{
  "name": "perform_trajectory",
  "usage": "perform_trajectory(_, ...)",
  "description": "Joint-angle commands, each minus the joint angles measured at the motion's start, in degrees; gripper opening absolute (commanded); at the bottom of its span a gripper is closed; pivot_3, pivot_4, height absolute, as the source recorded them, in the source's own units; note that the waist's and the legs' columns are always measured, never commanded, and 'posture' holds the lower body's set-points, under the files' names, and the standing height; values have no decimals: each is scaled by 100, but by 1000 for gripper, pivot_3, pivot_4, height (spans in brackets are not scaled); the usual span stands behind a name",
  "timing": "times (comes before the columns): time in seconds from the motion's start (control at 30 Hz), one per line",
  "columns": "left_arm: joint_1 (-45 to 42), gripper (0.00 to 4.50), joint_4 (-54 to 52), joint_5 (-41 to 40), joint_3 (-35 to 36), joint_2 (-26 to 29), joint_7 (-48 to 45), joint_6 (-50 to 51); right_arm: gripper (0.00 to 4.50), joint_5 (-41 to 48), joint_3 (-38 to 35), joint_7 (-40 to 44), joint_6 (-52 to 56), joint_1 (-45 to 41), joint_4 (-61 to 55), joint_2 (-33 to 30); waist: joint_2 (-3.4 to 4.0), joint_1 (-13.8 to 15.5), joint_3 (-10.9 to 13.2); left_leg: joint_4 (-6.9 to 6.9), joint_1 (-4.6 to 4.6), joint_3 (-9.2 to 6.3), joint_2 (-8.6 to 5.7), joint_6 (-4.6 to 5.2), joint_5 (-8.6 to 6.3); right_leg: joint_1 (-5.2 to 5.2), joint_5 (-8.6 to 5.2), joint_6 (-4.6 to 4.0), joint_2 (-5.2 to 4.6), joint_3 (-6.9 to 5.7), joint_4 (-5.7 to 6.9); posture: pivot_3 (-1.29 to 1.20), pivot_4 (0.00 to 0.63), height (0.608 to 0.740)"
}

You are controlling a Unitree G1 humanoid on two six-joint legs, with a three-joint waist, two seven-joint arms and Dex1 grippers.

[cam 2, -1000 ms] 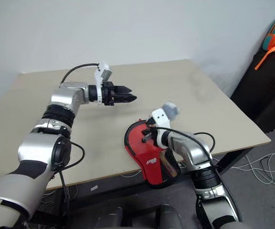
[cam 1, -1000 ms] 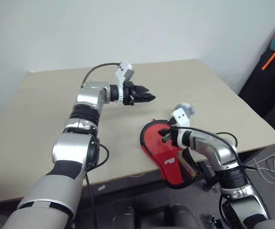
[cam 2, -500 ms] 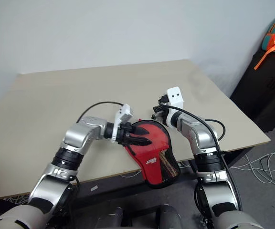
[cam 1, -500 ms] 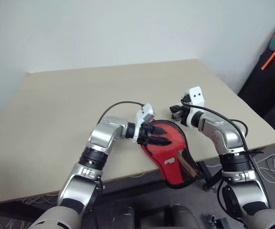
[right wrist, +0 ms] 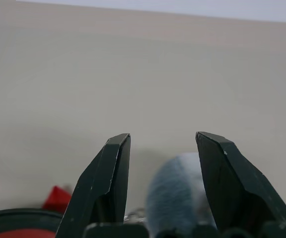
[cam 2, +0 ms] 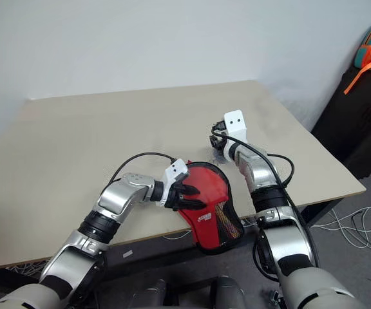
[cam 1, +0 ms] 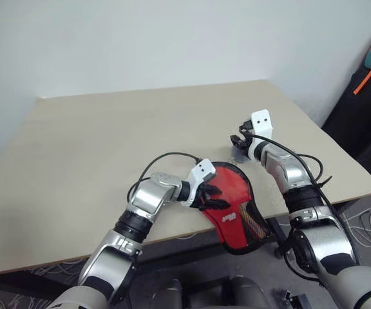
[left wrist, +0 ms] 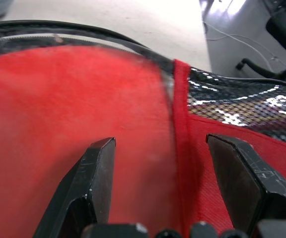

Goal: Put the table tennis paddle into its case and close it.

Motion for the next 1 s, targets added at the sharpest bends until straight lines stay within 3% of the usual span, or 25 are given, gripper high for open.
perform_trajectory(0.03, -62, 3078, -125, -48, 10, -15, 84, -90, 2259, -216, -63, -185, -345, -329, 473, -43, 2, -2, -1, 0, 0, 1, 0, 0, 0, -1, 0, 0, 0, 0, 0, 0, 0, 724)
perform_trajectory(0.07, -46, 3078, -135, -45, -4, -5, 96, -101, 2259, -159, -120, -158, -259, -374, 583, -16, 2, -3, -1, 0, 0, 3, 0, 0, 0, 0, 0, 0, 0, 0, 0, 0, 0, 724)
perform_trajectory(0.17, -16, 3078, -107, -20, -43, 10, 159, -66, 2875, -132, -129, -28, -114, -434, 671, 45, 5, -3, -1, 0, 0, 5, 0, 0, 0, 0, 0, 0, 0, 1, 0, 0, 0, 724)
perform_trajectory(0.3, 37, 3078, -106, 129, -205, 96, 202, -220, 4223, -48, -272, -38, 243, -581, 897, 70, 10, 1, -4, 0, 1, 5, 1, 0, 0, 1, 0, 0, 0, 1, 1, 0, 0, 724)
perform_trajectory(0.83, -38, 3078, 58, 235, -276, 120, 358, -419, 4223, -662, 21, -178, 313, -677, 1561, 30, 18, -4, -8, 0, 4, 4, 1, -2, 0, 3, 0, 0, 0, 1, 1, 0, 0, 724)
perform_trajectory(1.0, -24, 3078, 70, 247, -329, 121, 397, -383, 2638, -665, -84, -379, 251, -710, 1603, 52, 21, -1, -11, -1, 4, 5, 1, -2, 0, 4, 0, 0, 0, 1, 1, 0, 0, 724)
